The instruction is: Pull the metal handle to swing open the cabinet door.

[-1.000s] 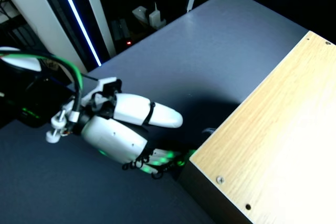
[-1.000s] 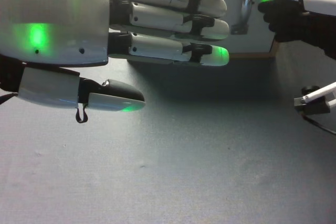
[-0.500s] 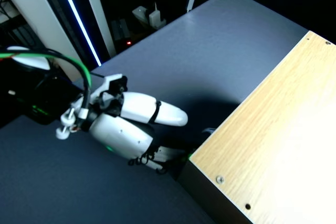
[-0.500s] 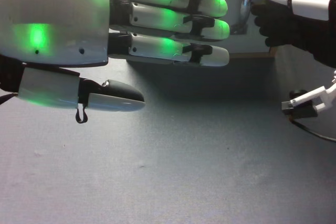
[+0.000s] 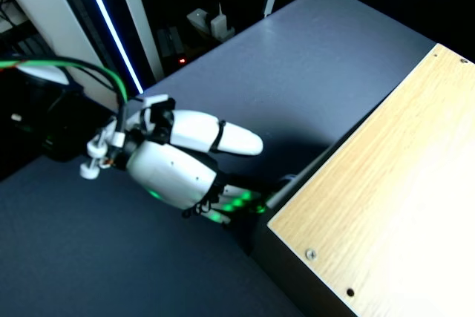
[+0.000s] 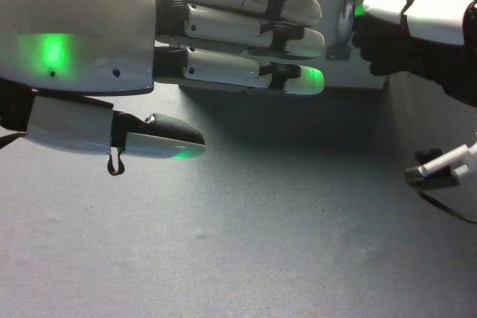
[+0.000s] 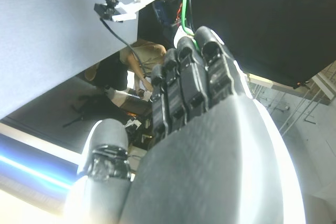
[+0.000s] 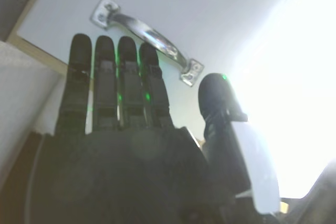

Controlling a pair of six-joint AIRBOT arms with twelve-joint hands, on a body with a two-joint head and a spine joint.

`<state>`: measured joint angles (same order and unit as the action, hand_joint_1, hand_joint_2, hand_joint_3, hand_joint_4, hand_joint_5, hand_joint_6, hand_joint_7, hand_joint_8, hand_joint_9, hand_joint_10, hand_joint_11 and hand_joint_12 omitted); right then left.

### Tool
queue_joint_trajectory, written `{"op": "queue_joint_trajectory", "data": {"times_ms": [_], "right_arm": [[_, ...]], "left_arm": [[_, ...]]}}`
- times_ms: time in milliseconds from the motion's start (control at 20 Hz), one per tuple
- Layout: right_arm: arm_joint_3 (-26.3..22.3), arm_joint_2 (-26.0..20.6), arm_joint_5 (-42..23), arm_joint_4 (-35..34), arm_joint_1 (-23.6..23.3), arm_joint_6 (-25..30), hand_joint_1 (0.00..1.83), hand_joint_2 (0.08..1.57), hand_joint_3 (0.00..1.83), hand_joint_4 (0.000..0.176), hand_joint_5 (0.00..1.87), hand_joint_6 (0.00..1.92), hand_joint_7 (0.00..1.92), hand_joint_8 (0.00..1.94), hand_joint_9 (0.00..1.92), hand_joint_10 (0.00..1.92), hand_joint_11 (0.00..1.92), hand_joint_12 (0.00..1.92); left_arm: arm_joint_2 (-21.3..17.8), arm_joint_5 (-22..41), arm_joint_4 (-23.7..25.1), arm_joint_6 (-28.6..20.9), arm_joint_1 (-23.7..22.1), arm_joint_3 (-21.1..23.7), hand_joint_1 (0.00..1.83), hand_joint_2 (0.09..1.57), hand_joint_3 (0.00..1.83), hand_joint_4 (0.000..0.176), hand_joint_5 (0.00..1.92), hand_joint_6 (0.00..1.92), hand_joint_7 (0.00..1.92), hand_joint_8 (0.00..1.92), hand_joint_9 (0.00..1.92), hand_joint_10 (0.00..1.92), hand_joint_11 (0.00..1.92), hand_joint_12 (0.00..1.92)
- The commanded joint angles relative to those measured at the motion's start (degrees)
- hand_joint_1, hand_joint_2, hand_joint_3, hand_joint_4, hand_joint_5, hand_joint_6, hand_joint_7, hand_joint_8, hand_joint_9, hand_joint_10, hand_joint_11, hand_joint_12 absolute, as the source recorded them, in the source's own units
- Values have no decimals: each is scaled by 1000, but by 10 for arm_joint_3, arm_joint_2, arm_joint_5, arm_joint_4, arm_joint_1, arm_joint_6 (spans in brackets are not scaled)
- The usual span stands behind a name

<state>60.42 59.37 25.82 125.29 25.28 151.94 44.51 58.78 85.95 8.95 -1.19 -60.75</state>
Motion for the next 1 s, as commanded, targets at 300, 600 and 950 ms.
{"op": "queue_joint_trajectory", "data": {"times_ms": [300,600,950], "right_arm": [[-35,-23,39,79,9,7,0,1371,0,0,351,0,346,0,306,1,0,861],[-78,-27,67,137,47,7,0,1371,0,0,348,0,339,1,302,0,0,854],[-101,-37,96,155,75,7,0,1373,0,0,350,2,346,2,308,2,0,858]], "left_arm": [[-5,14,-57,4,-5,-1,0,1495,0,0,279,0,272,0,239,0,0,523],[-5,14,-57,4,-5,-1,0,1490,0,0,278,1,270,1,238,1,0,514],[-5,14,-57,4,-5,-1,0,1486,0,0,282,2,274,2,243,2,0,513]]}}
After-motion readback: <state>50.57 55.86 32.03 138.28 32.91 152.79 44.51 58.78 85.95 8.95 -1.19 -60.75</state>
